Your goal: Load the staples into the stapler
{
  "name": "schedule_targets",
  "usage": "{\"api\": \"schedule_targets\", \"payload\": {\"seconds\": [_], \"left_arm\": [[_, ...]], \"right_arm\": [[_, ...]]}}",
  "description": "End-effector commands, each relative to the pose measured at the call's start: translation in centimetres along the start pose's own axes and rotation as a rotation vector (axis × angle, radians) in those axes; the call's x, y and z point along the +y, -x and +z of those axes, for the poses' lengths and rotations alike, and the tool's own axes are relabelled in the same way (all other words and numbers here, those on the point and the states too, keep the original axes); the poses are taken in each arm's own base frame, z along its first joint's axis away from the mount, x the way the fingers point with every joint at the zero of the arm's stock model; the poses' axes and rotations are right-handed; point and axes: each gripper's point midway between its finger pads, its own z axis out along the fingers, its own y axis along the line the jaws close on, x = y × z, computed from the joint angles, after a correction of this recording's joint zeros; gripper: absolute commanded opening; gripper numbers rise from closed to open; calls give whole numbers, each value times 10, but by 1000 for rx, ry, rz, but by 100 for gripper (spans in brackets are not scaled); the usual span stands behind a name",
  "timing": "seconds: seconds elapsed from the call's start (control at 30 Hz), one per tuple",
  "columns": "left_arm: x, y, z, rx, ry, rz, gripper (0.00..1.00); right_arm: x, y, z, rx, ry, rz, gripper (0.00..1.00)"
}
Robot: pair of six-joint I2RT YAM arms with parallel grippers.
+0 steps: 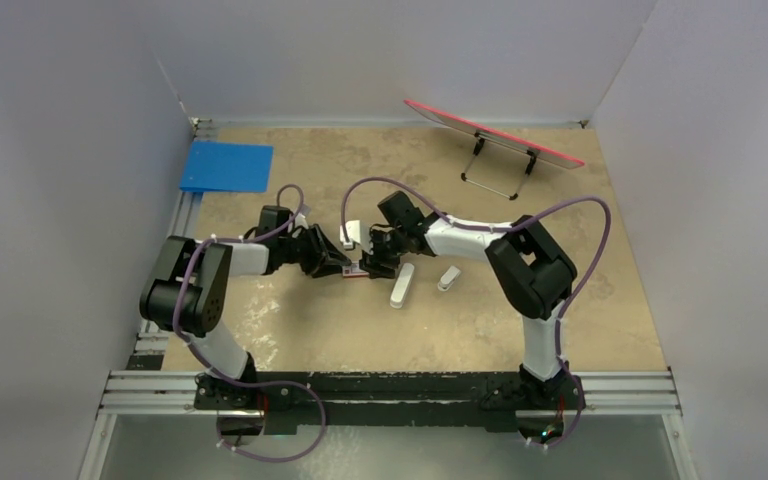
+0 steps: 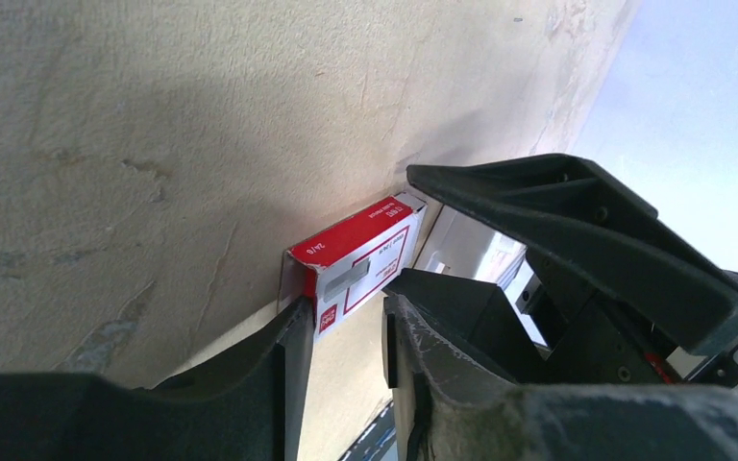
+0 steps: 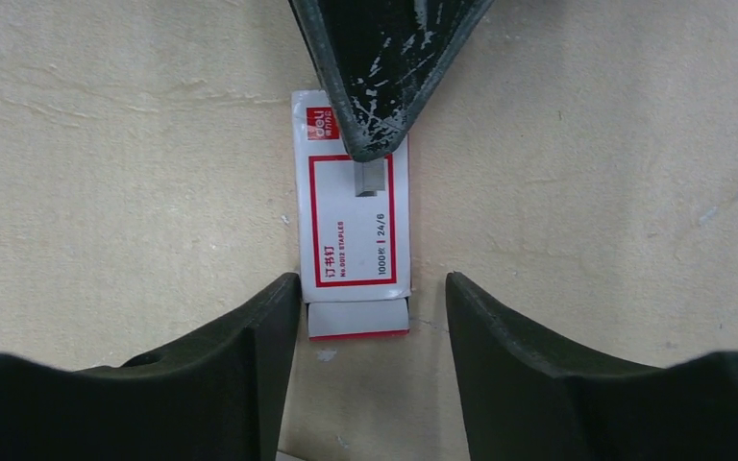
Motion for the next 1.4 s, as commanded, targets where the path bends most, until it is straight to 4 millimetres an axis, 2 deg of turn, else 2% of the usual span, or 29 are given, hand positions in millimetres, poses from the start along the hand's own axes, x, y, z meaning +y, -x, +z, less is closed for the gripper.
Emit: {"api": "schedule_targets", "payload": {"seconds": [0.0, 0.1, 0.2, 0.3, 0.53, 0.73, 0.87, 1.0, 1.1, 1.37], "left_arm": [[-8, 10, -2, -26, -15, 53, 35], [0, 10, -2, -35, 25, 47, 36], [5, 12, -5, -55, 62, 45, 36], [2, 14, -7, -68, 58, 56, 35], [-3, 11, -3, -38, 11, 53, 29], [-7, 9, -3, -27, -19, 53, 25], [-6, 5, -3, -15, -28, 48, 21], [-4, 2, -2, -8, -33, 40, 15], [-4, 1, -2, -9, -33, 38, 11], [1, 7, -3, -28, -5, 49, 2]], "right_arm": [[4, -6, -7, 42, -14, -2, 62], [9, -7, -10, 46, 14, 4, 61], [18, -9, -12, 63, 63, 14, 56], [24, -17, -13, 104, 96, 31, 55], [18, -12, -12, 84, 74, 12, 51], [13, -20, -3, 119, 33, 23, 47], [12, -22, -2, 122, 24, 35, 47], [13, -22, -2, 122, 23, 51, 57], [16, -23, -3, 127, 30, 65, 58], [21, -29, -3, 149, 50, 78, 40]]}}
